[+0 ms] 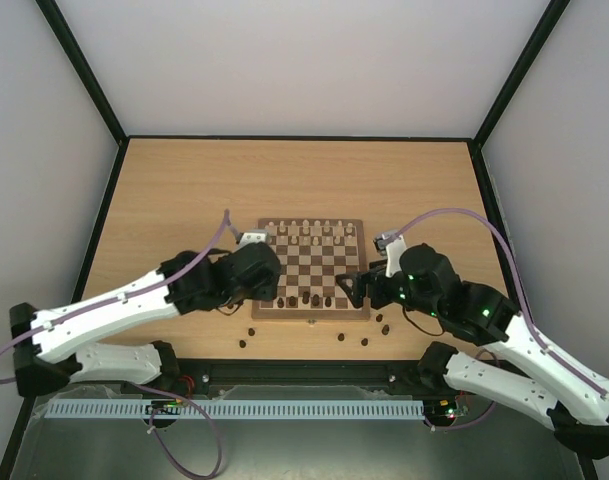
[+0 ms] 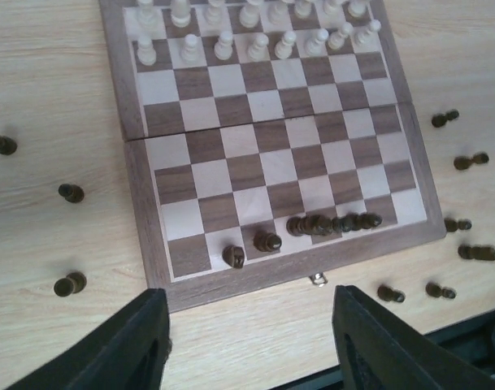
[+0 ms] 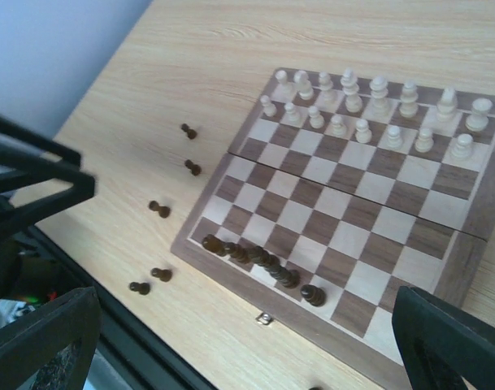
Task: Set up the chess pieces on the board
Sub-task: Pick up the chess piece at the center of the board.
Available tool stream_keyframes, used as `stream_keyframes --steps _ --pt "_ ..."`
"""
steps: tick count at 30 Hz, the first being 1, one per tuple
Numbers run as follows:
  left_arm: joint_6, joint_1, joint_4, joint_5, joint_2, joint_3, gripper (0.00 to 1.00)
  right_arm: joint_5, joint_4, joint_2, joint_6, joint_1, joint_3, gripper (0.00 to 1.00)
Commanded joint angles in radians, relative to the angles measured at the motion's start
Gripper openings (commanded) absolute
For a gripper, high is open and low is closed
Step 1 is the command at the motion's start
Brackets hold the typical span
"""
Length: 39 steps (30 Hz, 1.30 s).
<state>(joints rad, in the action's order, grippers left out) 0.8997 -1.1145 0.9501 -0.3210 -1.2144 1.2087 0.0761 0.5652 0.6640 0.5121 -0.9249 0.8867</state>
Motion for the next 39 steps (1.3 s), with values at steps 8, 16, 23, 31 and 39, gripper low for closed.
stream_keyframes --steps 8,16,23,31,39 --pt "-0.065 0.016 -0.275 -0.056 0.12 -0.158 0.99 0.199 0.108 0.238 0.098 -0.005 0.118 0.98" --pt "-0.165 0.25 -0.228 0.176 0.019 -0.053 0.99 0.215 0.356 0.518 0.152 0.009 0.421 0.99" --pt "-0.201 0.255 -0.315 0.226 0.094 -0.208 0.99 0.112 0.232 0.398 0.305 0.009 0.174 0.98" --pt "-0.167 0.224 -0.347 0.212 0.237 -0.338 0.99 -0.038 0.312 0.287 0.412 0.008 0.004 0.99" --pt "-0.157 0.199 -0.378 0.225 0.366 -0.407 0.99 0.003 0.415 0.109 0.585 0.008 -0.164 0.75"
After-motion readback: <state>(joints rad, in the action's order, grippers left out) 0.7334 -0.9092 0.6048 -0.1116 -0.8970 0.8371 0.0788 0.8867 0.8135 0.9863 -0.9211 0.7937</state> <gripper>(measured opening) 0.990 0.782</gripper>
